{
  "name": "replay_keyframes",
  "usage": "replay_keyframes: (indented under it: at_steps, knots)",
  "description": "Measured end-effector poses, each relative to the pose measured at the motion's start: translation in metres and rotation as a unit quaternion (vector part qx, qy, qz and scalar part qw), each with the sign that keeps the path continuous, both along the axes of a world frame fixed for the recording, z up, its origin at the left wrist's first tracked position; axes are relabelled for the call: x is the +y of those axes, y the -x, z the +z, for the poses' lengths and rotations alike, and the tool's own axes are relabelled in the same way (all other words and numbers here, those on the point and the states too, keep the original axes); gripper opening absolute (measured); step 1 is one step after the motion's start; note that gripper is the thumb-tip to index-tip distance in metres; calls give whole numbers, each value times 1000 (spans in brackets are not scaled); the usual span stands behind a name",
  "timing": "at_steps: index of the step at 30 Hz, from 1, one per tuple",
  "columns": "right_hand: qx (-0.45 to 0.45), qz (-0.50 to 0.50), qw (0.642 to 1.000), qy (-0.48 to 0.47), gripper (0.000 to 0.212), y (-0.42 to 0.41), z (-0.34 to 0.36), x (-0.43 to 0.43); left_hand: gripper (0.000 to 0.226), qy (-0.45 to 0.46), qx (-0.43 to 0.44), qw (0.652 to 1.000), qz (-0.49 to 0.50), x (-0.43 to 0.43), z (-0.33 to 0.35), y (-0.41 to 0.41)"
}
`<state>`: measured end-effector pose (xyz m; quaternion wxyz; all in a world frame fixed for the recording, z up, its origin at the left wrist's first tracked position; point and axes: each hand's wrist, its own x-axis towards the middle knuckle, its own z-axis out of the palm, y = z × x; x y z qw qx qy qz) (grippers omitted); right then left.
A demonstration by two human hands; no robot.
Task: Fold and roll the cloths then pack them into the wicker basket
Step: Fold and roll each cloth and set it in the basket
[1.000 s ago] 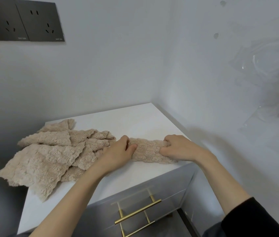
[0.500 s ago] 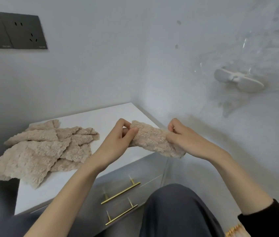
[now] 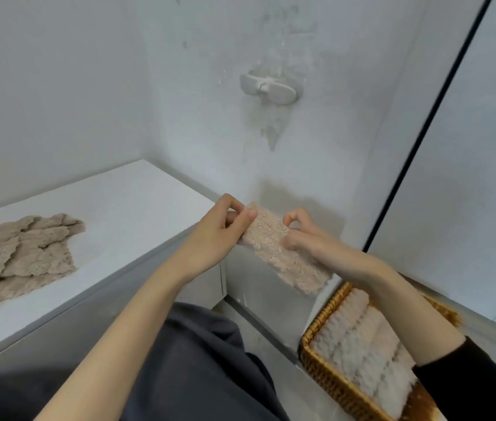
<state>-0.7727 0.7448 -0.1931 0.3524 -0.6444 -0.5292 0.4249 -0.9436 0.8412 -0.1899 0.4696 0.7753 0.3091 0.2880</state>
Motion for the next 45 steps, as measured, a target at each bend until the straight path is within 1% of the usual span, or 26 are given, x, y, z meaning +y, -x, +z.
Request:
replay_keyframes:
  at_steps: [2, 5, 8, 11, 13, 16, 19, 22, 24, 26, 28, 30, 33, 35, 37, 40, 42, 43, 44, 45]
  knots:
    - [21, -18, 1000, 7, 34, -16, -12, -26, 29, 13, 10, 999, -33, -14, -8, -17]
    - [19, -48, 998, 21, 38, -43, -36, -64, 31, 26, 41, 995, -87, -32, -23, -43]
    - [38, -131, 990, 33, 44, -77, -70, -102, 37, 7, 92, 988, -122, -48, -42, -71]
    - [83, -241, 966, 43, 44, -117, -113, -132, 36, -9, 146, 976, -163, -61, -64, -99]
    - [114, -318, 940, 57, 36, -141, -148, -143, 32, -18, 171, 967, -188, -66, -78, -114]
    - [175, -416, 888, 87, 25, -172, -199, -151, 30, -6, 197, 957, -212, -72, -98, -136]
    - [321, -478, 814, 73, 20, -192, -237, -148, 28, 25, 217, 950, -223, -77, -117, -152]
    - [411, -522, 746, 54, 25, -208, -263, -138, 31, 41, 233, 943, -235, -78, -136, -167]
    - [435, -550, 711, 61, 31, -217, -280, -128, 32, 50, 243, 940, -235, -77, -148, -175]
    - [436, -576, 688, 72, 37, -228, -298, -117, 29, 65, 247, 939, -232, -75, -163, -183]
    - [436, -594, 672, 68, 35, -238, -313, -106, 28, 79, 253, 937, -228, -73, -176, -190]
    - [436, -602, 666, 62, 34, -245, -328, -96, 30, 84, 262, 935, -225, -69, -188, -195]
    - [429, -591, 679, 75, 33, -254, -353, -83, 28, 86, 271, 933, -222, -65, -202, -197]
    - [441, -582, 677, 87, 36, -256, -370, -76, 25, 93, 276, 932, -216, -63, -209, -195]
    - [427, -586, 681, 100, 35, -254, -387, -68, 22, 96, 282, 932, -208, -60, -216, -194]
    - [373, -610, 692, 103, 15, -252, -406, -55, 21, 93, 285, 932, -202, -55, -222, -192]
    - [334, -623, 700, 103, 13, -251, -414, -49, 19, 93, 285, 932, -205, -55, -223, -192]
    - [305, -621, 713, 113, 14, -251, -416, -48, 17, 94, 286, 931, -208, -55, -223, -193]
    - [261, -611, 735, 134, 16, -250, -418, -47, 16, 95, 288, 929, -211, -55, -223, -194]
    - [189, -598, 762, 160, 24, -251, -420, -47, 16, 97, 288, 928, -214, -55, -223, -195]
